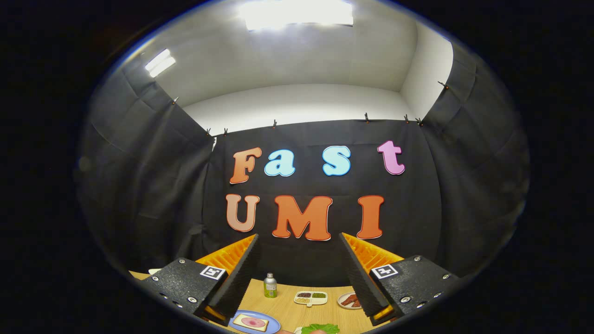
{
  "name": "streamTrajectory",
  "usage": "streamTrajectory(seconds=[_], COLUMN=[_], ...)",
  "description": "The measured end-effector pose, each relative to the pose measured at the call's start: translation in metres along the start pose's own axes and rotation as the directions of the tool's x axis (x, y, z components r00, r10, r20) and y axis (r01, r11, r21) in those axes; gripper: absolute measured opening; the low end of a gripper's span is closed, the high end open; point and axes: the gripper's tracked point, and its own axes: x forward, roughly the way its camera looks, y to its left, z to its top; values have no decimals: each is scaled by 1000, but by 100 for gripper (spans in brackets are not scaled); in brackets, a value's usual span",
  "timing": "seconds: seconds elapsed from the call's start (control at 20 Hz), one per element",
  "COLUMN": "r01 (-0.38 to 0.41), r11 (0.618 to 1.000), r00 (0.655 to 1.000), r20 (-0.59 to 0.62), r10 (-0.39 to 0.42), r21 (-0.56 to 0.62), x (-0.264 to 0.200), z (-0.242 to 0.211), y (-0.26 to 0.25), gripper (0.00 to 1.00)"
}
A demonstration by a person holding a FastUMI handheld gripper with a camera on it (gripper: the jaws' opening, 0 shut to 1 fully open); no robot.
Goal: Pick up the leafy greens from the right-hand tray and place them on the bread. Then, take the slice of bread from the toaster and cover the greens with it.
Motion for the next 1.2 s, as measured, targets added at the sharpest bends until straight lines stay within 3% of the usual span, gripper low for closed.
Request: streamTrajectory(seconds=[0.35,0.55,0.9,1.2], r01=[0,-10,-45,-109], r11=[1000,1000,999,992], r00=[996,979,908,812], r20=[-93,-205,-417,-569], r10=[0,7,45,128], r21=[9,-11,11,67], x=[8,15,19,11], z=[-38,-78,-147,-208], y=[-10,-11,-7,12], gripper=[98,98,99,99])
